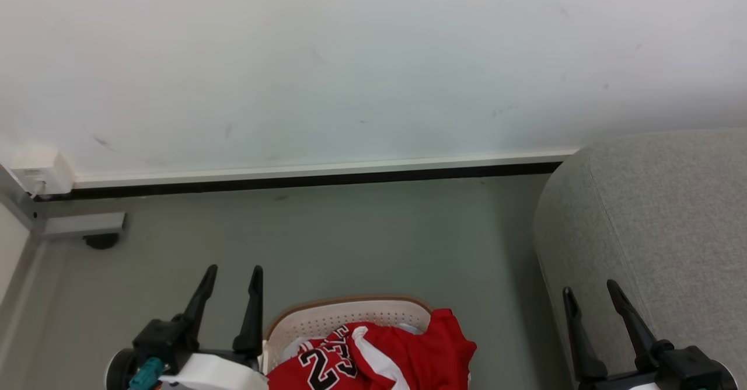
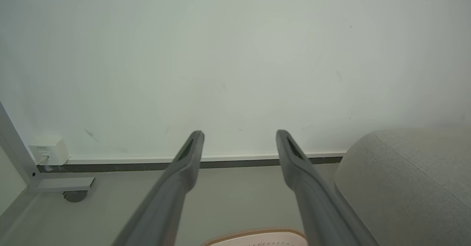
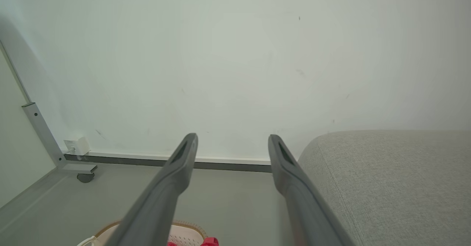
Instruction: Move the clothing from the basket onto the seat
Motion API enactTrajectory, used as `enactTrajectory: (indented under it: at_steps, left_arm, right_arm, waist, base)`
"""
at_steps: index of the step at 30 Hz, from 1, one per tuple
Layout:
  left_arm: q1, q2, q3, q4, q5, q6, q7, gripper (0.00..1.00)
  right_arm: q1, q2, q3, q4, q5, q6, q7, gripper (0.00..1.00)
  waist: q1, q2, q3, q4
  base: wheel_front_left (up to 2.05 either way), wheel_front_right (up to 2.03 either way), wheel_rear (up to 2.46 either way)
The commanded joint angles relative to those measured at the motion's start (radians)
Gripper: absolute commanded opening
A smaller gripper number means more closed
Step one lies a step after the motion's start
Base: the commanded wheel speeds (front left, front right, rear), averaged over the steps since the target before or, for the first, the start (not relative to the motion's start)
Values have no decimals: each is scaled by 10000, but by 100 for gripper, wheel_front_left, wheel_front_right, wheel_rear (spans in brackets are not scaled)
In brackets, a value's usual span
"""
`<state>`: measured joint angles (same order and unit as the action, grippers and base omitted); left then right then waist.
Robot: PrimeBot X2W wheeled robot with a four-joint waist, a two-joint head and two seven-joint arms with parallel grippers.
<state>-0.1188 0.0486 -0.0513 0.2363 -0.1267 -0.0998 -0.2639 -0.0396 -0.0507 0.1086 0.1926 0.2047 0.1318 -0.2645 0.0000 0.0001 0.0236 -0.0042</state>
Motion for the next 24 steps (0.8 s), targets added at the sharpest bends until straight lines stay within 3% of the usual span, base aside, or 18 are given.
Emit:
enactTrajectory:
  at_steps: [1,16,24]
  left_arm:
    - [-115,33,29,22,81,-18,-9,100]
    - [-941,136,204,382,434,-260,-9,100]
    - [-1913,481,6,1995,471,-306,-9,100]
  right_arm:
    - [-67,-6,-1,12,89,-21,1,100]
    - [-871,-4,241,-291,430,-21,1,100]
    - [-1471,0,168,-562,641,-21,3,100]
  waist:
    - [0,-1,142,-102]
    - [0,-1,1945,-1188]
    - [0,-1,3095,-1858]
  base:
    - [0,0,0]
    - [0,0,0]
    - [0,0,0]
